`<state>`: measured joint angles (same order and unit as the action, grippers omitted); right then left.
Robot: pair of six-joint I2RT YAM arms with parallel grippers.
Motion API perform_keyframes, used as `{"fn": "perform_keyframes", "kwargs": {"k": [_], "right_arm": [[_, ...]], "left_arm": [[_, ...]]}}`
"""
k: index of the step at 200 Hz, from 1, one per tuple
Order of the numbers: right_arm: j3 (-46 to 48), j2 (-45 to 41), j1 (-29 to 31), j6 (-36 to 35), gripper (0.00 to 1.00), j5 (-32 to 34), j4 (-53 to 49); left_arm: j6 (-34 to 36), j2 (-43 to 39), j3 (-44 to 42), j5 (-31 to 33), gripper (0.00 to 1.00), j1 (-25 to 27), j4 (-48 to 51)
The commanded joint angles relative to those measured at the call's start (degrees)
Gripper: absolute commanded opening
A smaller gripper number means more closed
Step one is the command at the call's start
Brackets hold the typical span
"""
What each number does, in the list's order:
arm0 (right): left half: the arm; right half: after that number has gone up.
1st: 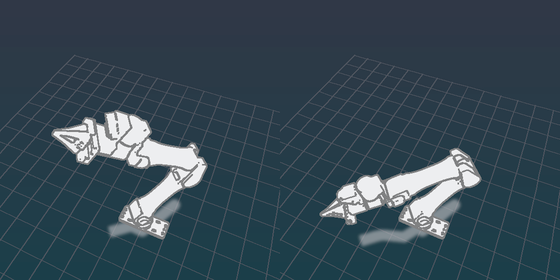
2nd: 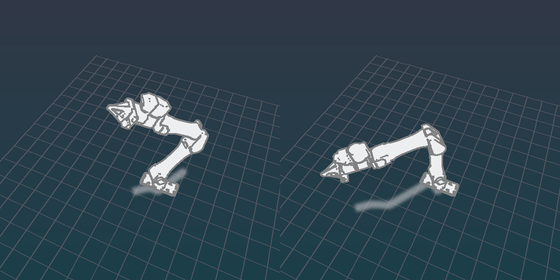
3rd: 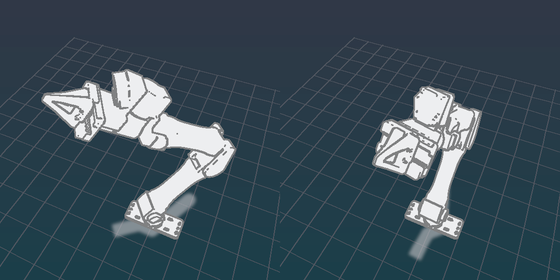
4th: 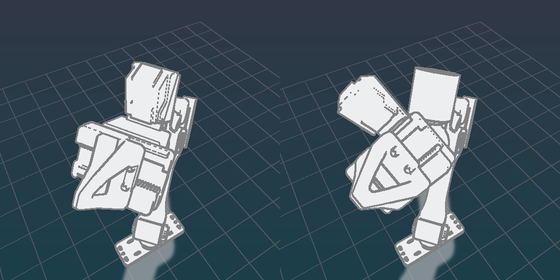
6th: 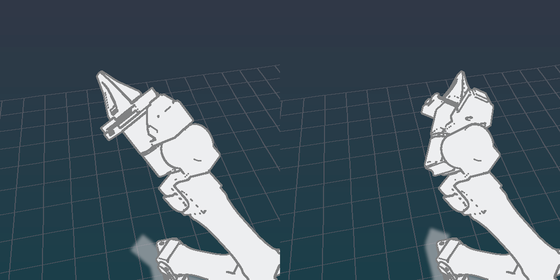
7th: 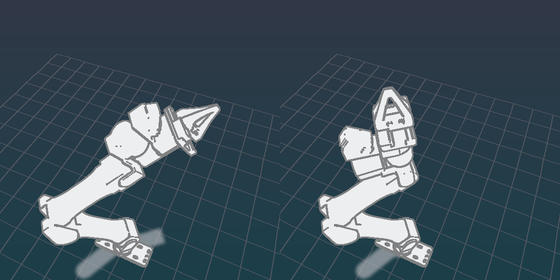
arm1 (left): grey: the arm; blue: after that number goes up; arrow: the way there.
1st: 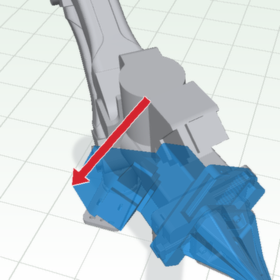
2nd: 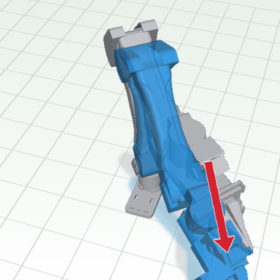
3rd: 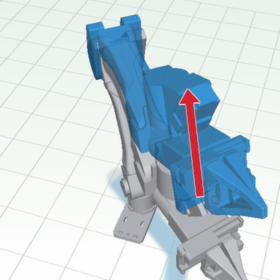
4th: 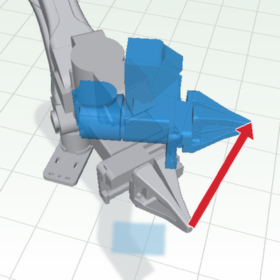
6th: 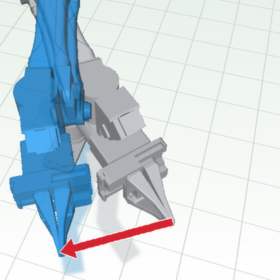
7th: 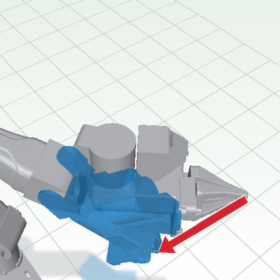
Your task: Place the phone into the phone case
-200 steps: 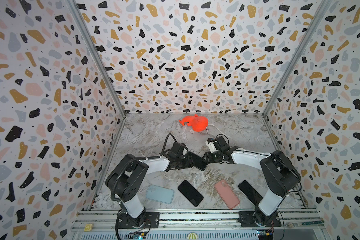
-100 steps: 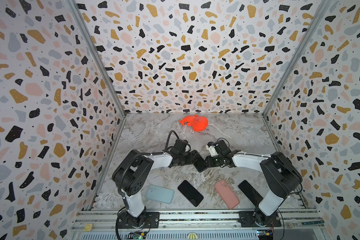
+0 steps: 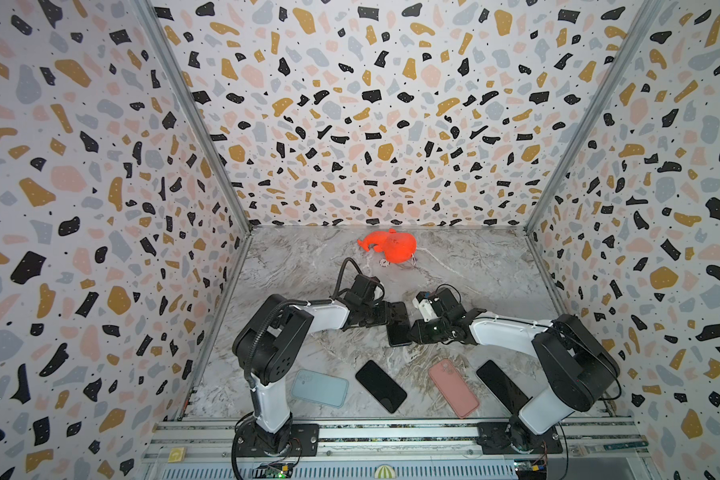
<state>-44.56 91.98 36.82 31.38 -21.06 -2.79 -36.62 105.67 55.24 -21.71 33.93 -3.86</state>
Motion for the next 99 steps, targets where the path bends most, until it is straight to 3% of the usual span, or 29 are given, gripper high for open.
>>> {"fn": "perform_keyframes", "kwargs": {"k": [1, 43, 99], "right_arm": [[0.1, -3.8, 0.9, 3.3, 0.23, 2.4, -3.5], [1.0, -7.3, 1.0, 4.8, 0.22, 4.6, -5.2], [0.2, -5.5, 1.0, 4.4, 0.22, 3.2, -5.0]], "left_arm": [[-1.0, -0.9, -2.7, -2.6, 0.54, 0.8, 1.2], [-2.3, -5.7, -6.1, -2.7, 0.52, 3.0, 5.6], [-3.4, -6.6, -8.0, -3.0, 0.44, 4.6, 7.3]]}}
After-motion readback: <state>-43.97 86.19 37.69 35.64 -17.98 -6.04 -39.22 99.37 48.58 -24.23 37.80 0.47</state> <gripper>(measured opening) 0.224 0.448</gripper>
